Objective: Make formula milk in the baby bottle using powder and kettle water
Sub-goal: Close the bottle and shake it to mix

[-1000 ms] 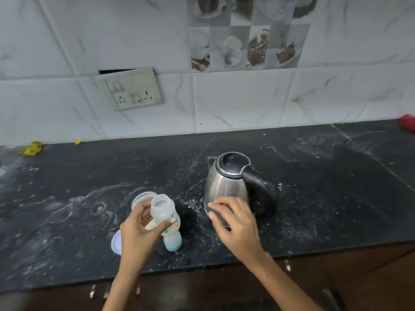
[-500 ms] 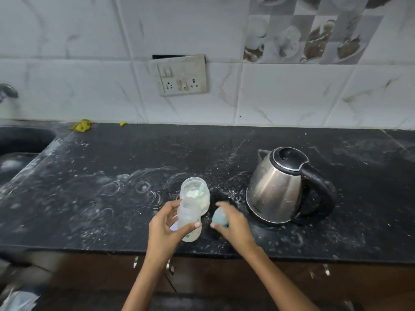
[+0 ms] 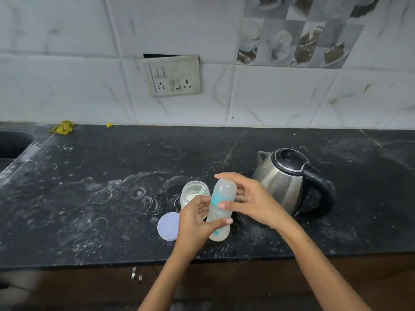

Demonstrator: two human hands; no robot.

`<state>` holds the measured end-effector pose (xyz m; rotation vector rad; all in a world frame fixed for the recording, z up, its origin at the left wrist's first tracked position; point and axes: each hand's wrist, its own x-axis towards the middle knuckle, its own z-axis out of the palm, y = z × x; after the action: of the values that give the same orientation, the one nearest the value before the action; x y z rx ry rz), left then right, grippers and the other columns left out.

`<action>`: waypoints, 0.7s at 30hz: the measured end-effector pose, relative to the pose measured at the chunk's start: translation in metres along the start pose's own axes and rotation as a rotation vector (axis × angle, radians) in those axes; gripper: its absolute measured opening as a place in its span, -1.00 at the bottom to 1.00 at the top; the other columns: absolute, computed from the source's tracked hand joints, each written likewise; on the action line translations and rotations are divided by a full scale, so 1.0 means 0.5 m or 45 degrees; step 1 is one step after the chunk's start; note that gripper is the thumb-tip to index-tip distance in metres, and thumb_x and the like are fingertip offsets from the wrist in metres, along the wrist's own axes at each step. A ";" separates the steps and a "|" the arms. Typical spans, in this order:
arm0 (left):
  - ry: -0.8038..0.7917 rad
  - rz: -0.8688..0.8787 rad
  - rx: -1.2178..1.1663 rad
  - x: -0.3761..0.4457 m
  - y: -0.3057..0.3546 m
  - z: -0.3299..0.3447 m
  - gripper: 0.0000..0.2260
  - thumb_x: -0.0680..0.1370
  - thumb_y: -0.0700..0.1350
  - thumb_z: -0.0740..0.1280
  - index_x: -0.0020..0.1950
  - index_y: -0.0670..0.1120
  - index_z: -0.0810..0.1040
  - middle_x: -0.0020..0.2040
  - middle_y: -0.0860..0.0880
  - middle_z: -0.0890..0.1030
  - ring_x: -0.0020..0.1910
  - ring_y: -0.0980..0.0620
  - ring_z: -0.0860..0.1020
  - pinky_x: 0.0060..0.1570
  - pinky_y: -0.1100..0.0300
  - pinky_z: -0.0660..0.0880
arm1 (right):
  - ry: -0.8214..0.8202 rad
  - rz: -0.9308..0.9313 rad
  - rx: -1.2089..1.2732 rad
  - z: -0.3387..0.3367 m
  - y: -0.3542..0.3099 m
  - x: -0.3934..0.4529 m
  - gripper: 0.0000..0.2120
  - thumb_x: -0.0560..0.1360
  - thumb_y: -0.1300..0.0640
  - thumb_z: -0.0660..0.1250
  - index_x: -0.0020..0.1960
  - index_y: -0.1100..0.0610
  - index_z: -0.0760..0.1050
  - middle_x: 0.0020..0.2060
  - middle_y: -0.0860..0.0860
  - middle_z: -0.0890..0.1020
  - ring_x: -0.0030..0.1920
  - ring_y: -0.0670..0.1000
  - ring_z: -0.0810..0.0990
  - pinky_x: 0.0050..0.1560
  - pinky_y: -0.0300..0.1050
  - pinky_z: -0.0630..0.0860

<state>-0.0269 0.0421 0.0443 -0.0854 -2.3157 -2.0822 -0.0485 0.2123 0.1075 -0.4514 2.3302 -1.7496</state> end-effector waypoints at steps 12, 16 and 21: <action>-0.010 0.012 -0.044 0.012 0.034 0.009 -0.47 0.15 -0.17 0.67 0.04 -0.02 0.56 -0.07 0.04 0.69 -0.06 0.14 0.65 -0.03 0.32 0.56 | 0.067 0.069 -0.274 -0.001 -0.016 -0.003 -0.07 0.22 -0.16 0.60 0.48 -0.21 0.23 0.24 -0.20 0.55 0.17 -0.29 0.54 0.16 -0.26 0.53; -0.056 0.017 -0.194 0.031 0.051 -0.010 -0.39 0.15 -0.11 0.66 0.15 -0.09 0.53 -0.02 -0.06 0.69 -0.01 0.02 0.67 -0.01 0.16 0.61 | -0.004 0.164 -0.047 -0.014 0.017 -0.037 -0.02 0.21 -0.07 0.63 0.50 -0.04 0.20 0.27 -0.10 0.58 0.30 -0.15 0.53 0.38 -0.05 0.42; -0.142 0.096 -0.219 0.042 0.075 -0.003 -0.48 0.24 -0.22 0.63 0.15 -0.10 0.54 0.00 -0.04 0.70 0.03 0.01 0.66 0.00 0.18 0.60 | 0.168 0.072 0.101 0.032 0.038 -0.040 -0.40 0.35 0.19 0.57 0.32 0.05 0.41 0.19 0.00 0.65 0.21 0.00 0.62 0.29 0.12 0.51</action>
<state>-0.0456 0.0452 0.0828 -0.2951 -2.1477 -2.2887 -0.0266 0.2098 0.0842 -0.2621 2.3248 -1.8906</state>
